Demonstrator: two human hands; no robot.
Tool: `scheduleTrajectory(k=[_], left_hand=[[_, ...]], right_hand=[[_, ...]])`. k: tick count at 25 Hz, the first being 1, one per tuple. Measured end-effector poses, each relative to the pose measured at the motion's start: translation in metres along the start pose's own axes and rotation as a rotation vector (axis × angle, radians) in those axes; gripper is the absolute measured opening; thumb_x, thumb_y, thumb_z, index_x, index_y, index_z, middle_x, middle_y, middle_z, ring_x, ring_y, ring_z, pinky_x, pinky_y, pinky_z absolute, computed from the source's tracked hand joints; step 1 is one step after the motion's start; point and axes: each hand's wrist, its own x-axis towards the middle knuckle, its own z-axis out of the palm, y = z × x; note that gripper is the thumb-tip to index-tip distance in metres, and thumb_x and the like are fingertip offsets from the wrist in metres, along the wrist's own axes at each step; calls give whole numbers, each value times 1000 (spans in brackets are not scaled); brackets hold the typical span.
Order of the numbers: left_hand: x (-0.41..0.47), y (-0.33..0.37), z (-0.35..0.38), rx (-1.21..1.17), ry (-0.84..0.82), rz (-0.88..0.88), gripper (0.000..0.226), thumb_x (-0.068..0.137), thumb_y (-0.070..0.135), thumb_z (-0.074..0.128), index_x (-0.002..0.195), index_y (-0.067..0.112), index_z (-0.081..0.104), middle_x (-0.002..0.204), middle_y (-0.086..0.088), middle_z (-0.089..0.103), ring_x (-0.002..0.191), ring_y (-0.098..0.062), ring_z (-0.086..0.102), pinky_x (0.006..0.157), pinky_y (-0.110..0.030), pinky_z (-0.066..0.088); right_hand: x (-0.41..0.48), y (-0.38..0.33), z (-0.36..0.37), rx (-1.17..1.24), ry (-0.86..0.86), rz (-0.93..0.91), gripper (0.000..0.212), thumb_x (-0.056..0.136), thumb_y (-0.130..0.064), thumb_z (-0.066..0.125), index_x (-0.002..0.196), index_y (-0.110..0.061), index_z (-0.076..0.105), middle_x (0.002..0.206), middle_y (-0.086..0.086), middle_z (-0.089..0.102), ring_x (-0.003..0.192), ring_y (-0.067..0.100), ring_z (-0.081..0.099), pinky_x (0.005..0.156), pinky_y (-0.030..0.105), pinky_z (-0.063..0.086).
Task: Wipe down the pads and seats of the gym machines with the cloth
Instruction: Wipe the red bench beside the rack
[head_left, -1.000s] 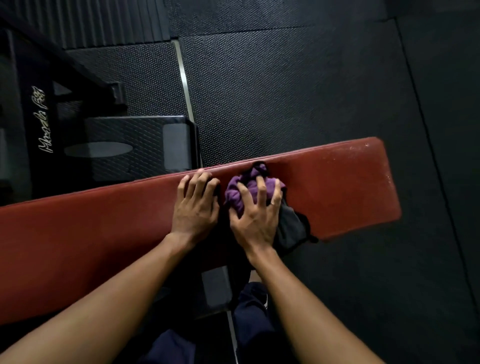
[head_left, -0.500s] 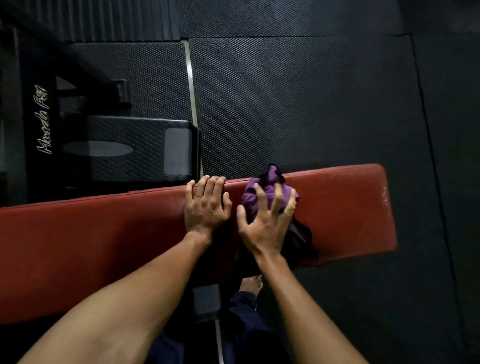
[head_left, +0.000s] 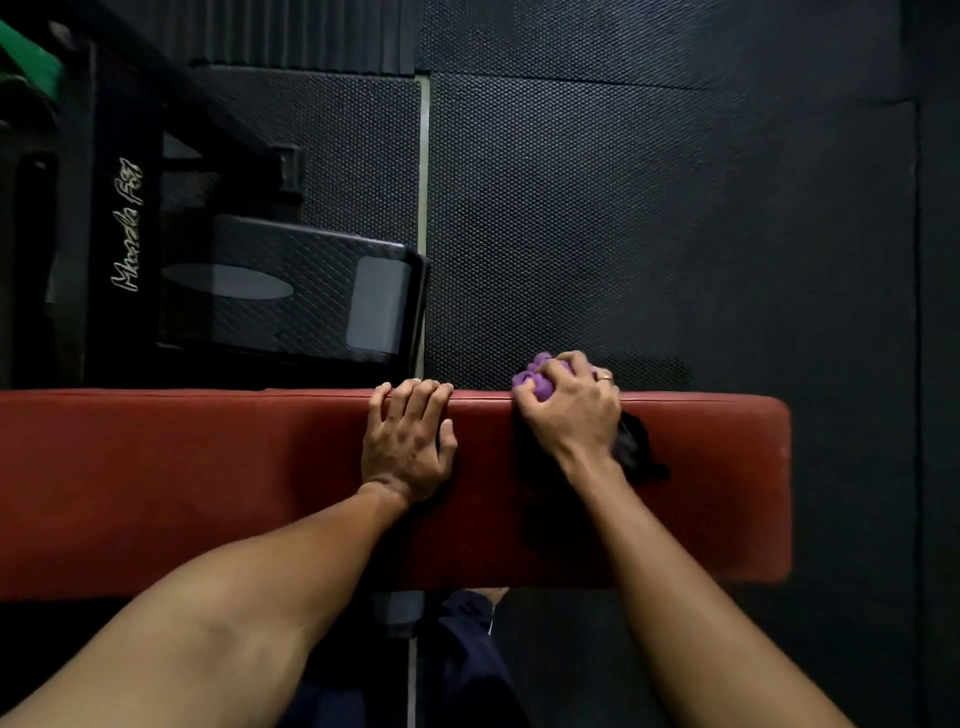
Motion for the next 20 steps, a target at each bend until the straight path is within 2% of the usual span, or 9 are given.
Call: scheduleTrajectory(k=[4,7,10,13,17,20], left_hand=[[1,-3,3,17,-5,6,50,90,37,40,129,10,58,128,-7,59,123,-30,52,113,-52,30],[0,-2,2,9,13,15,50,91,37,40,130,11,57,129,-7,59,123,-30,52,113,-51,29],[2,-2,1,-7,20,10,51,90,38,41,133,15,57,131,-4,58,124,-28,52,115,-50,26],[1,0,1,-14,25,16,52,91,38,40,133,14,57,131,-5,58,124,-28,52,115,-50,25],[0,0,3,9,51,19,51,90,37,41,132,14,58,129,-4,59,122,-29,53,114,-50,27],[0,-1,4,28,59,16,50,91,37,40,132,15,59,129,-5,60,121,-29,53,113,-51,28]], right_hand=[[-2,-74,22,7,-119,-60,43,80,-57,47,95,-27,75,105,-3,65,91,32,59,80,40,47],[6,-64,17,5,-196,-108,42,82,-58,49,104,-32,74,107,-3,63,92,31,60,81,39,49],[13,-1,-1,-24,-82,-63,46,82,-60,47,106,-31,73,110,-2,64,91,33,62,78,38,50],[11,47,-11,13,38,24,52,80,-62,44,103,-26,74,116,0,63,96,35,59,85,42,49],[4,-13,8,38,39,68,41,80,-56,52,97,-26,75,111,1,64,96,34,58,84,42,45],[-10,-44,17,29,8,-68,38,81,-55,56,96,-25,73,110,1,65,93,33,59,82,42,47]])
